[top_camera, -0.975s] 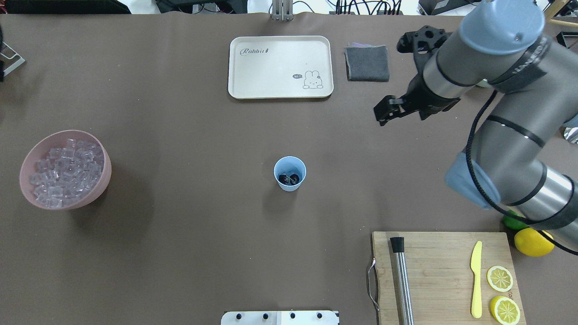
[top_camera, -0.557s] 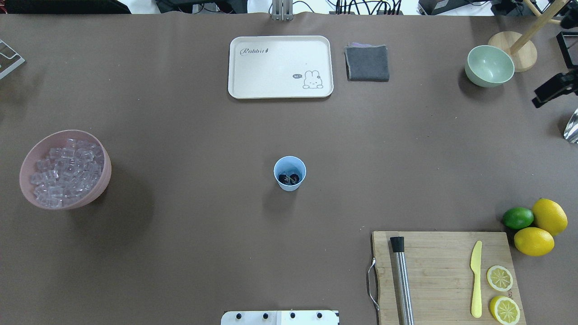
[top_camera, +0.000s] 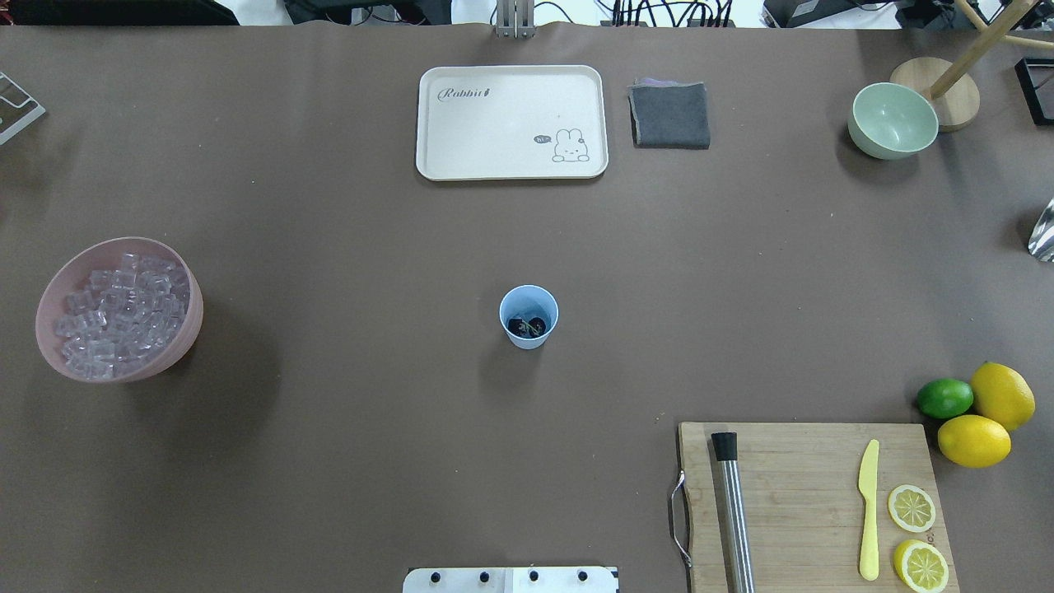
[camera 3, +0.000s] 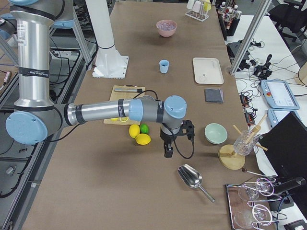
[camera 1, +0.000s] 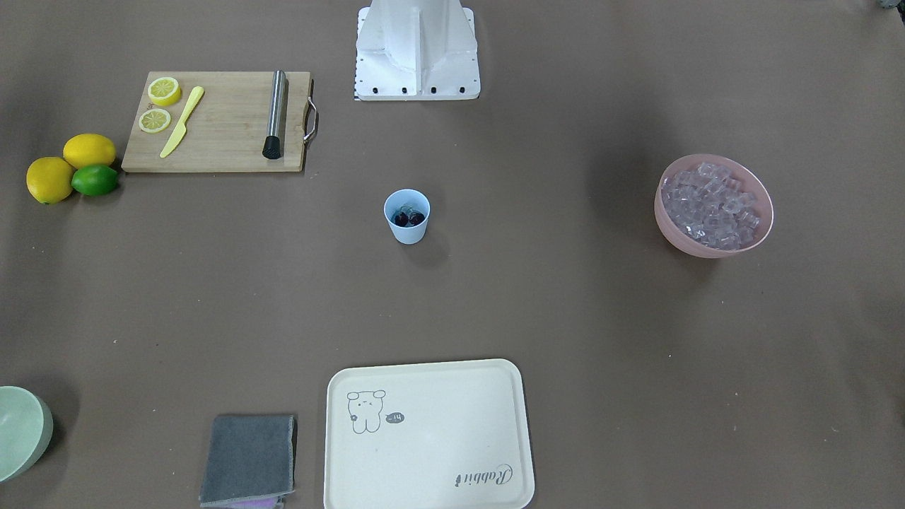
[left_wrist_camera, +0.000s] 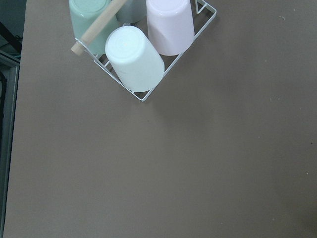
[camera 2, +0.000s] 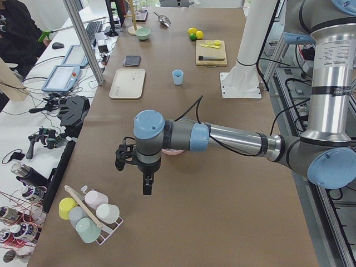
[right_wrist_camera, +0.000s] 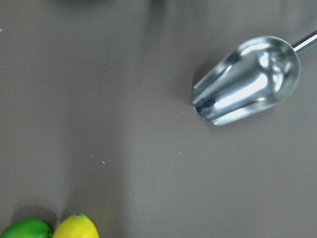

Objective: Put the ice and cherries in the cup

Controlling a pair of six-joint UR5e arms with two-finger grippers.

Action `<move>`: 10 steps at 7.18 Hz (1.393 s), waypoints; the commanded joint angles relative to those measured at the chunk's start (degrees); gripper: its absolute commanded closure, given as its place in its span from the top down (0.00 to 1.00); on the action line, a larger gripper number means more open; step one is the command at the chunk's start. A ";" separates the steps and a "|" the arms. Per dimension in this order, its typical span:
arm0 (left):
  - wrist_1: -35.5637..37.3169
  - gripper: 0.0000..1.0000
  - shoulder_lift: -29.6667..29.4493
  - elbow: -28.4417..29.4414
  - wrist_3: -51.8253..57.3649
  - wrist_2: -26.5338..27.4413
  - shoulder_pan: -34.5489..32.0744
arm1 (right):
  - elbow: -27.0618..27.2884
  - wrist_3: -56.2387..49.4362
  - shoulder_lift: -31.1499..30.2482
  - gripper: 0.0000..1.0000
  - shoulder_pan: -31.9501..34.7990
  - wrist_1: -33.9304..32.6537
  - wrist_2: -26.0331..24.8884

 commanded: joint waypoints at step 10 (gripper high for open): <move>-0.50 0.98 2.70 0.34 0.01 -0.31 0.42 | -0.61 -1.82 -3.07 1.00 6.03 0.13 2.90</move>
